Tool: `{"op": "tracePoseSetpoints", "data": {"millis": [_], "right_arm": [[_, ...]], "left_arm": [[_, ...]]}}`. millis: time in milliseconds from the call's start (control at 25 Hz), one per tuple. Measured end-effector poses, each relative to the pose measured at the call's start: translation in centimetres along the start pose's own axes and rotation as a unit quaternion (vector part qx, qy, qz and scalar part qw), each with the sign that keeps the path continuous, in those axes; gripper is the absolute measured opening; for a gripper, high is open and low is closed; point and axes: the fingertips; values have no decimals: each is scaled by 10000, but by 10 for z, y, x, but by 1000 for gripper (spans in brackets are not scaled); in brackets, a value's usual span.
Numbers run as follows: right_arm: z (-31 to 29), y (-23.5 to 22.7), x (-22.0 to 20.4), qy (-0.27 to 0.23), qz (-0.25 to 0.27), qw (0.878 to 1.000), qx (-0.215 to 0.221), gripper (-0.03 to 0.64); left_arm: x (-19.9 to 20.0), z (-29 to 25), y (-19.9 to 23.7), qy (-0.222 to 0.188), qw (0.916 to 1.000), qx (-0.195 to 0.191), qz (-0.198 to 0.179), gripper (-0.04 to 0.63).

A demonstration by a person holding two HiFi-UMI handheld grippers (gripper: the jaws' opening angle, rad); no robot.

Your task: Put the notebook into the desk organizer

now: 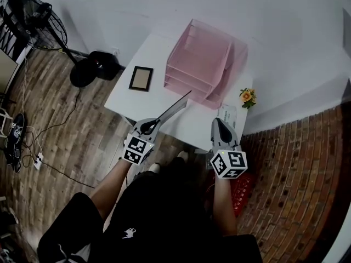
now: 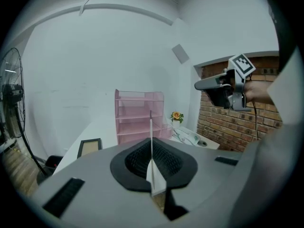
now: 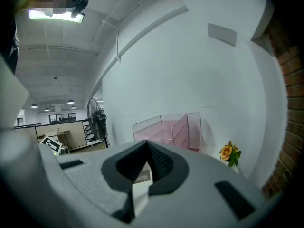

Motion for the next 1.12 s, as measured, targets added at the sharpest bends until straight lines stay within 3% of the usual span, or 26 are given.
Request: {"op": "tracePoseSetpoints", "data": {"millis": [280, 640, 1120], "right_arm": [[-11, -13, -9, 169, -71, 9997, 148, 2], [-14, -33, -21, 338, -177, 9992, 113, 2], [-18, -40, -23, 399, -185, 9990, 109, 2]], "left_arm": [[-14, -28, -1, 333, 9993, -126, 130, 9], [-22, -64, 5, 579, 9917, -551, 1011, 9], [-20, -76, 50, 424, 9778, -123, 2046, 9]]}}
Point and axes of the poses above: the fingertips, and each gripper's own axes: z backward along the fingers, y to its left, x out of its top, and after that the axes turned 3 degrees about -z, right-handed
